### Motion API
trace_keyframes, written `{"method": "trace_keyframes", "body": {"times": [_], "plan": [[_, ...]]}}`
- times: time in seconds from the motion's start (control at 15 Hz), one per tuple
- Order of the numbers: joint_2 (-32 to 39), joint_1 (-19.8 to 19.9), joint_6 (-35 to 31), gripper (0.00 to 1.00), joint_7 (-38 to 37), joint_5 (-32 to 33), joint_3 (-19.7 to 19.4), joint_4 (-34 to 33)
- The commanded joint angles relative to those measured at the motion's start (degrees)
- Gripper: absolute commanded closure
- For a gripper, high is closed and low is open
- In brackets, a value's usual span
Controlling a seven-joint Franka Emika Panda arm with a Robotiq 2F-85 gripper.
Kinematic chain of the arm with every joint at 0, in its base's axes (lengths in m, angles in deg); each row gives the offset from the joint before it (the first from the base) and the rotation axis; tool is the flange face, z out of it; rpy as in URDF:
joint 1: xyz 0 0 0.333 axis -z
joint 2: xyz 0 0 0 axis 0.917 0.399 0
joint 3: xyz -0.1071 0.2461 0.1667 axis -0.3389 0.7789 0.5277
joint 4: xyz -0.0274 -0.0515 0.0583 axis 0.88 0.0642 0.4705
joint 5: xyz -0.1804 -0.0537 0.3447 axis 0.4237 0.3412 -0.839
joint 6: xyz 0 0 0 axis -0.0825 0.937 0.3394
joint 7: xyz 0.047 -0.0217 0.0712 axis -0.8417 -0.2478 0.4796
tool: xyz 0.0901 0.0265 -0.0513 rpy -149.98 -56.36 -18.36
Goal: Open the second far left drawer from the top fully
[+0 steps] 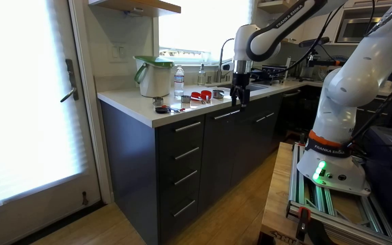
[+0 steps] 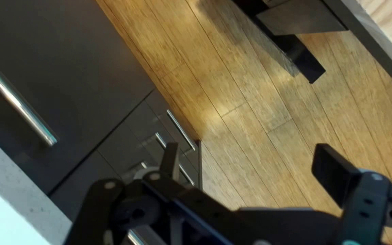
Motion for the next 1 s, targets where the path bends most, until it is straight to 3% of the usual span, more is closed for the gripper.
{"method": "trace_keyframes", "body": {"times": [0.0,0.07,0.13,0.67,0.93], "plan": [[0.85,-5.19,-4.84,0.0,8.15,-5.37,-0.42,-0.27],[1.08,-6.44,-5.18,0.0,10.54,-6.11,-0.15,-0.55],[0.41,-3.57,-3.29,0.0,6.44,-4.34,0.75,-0.7],[0.75,-5.41,-4.14,0.0,9.23,-5.22,1.12,-0.87],[7.63,-5.87,-9.52,0.0,10.59,-3.53,2.29,-0.92]]}}
